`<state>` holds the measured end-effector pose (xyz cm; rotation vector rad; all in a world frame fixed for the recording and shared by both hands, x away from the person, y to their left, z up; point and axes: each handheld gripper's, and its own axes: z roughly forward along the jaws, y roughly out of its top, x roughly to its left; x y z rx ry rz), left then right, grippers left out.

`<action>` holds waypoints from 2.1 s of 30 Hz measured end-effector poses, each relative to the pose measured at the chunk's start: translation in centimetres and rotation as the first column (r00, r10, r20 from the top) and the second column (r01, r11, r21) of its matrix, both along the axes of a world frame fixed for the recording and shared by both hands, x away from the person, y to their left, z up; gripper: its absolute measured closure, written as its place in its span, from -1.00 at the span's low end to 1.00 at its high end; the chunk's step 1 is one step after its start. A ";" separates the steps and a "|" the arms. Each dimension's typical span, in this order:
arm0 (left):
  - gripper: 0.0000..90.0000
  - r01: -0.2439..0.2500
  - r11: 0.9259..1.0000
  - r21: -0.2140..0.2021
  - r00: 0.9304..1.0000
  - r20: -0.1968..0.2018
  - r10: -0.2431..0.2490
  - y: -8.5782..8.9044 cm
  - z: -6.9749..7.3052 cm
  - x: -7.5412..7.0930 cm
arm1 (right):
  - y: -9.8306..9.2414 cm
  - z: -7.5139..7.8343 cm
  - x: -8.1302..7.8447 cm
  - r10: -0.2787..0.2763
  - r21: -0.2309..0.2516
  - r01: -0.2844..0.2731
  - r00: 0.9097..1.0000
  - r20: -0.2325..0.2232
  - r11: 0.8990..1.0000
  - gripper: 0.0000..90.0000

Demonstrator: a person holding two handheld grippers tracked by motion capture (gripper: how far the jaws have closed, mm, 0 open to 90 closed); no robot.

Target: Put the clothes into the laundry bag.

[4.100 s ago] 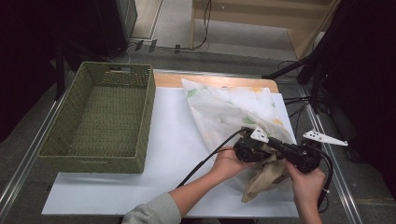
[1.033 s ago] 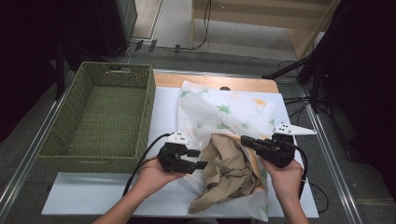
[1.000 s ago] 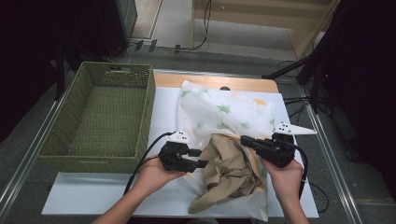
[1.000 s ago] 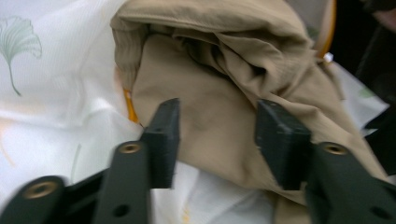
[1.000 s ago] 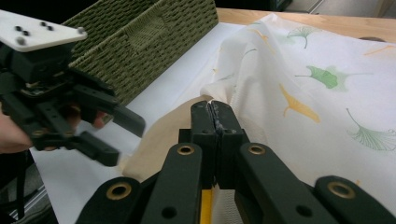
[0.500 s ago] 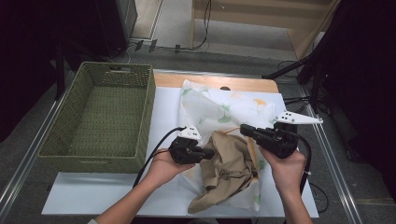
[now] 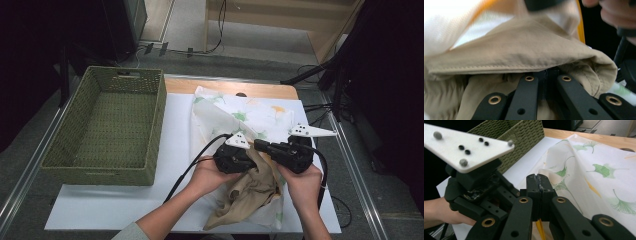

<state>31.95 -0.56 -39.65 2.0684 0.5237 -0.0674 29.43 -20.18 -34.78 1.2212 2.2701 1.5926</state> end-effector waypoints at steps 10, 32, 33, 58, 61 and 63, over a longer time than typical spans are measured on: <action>1.00 -0.077 0.997 0.002 0.997 0.009 0.077 -3.0 -0.1 1.8 | -1.5 0.0 -0.9 0.000 0.062 0.000 1.000 0.005 0.998 1.00; 0.97 -0.121 0.985 0.120 0.989 -0.068 0.129 -3.7 -1.8 6.0 | -3.7 -2.2 -0.5 -0.070 0.023 0.071 0.997 -0.032 0.997 1.00; 0.94 -0.117 0.986 0.115 0.989 -0.072 0.126 -3.2 -1.4 5.9 | -3.7 -2.1 -0.5 -0.072 0.024 0.073 0.997 -0.034 0.997 1.00; 0.98 -0.080 0.987 0.138 0.992 -0.086 0.092 8.5 -1.6 3.7 | -3.4 -2.2 -0.4 -0.065 0.012 0.065 0.998 -0.027 0.998 0.99; 1.00 -0.098 0.983 0.155 0.988 -0.102 0.115 8.6 -3.3 4.1 | -3.3 -2.1 -0.5 -0.064 0.012 0.064 0.997 -0.030 0.998 0.99; 1.00 -0.095 0.978 0.186 0.987 -0.107 0.116 8.5 -4.4 4.3 | -3.3 -2.0 -0.5 -0.063 0.011 0.064 0.998 -0.022 0.998 0.99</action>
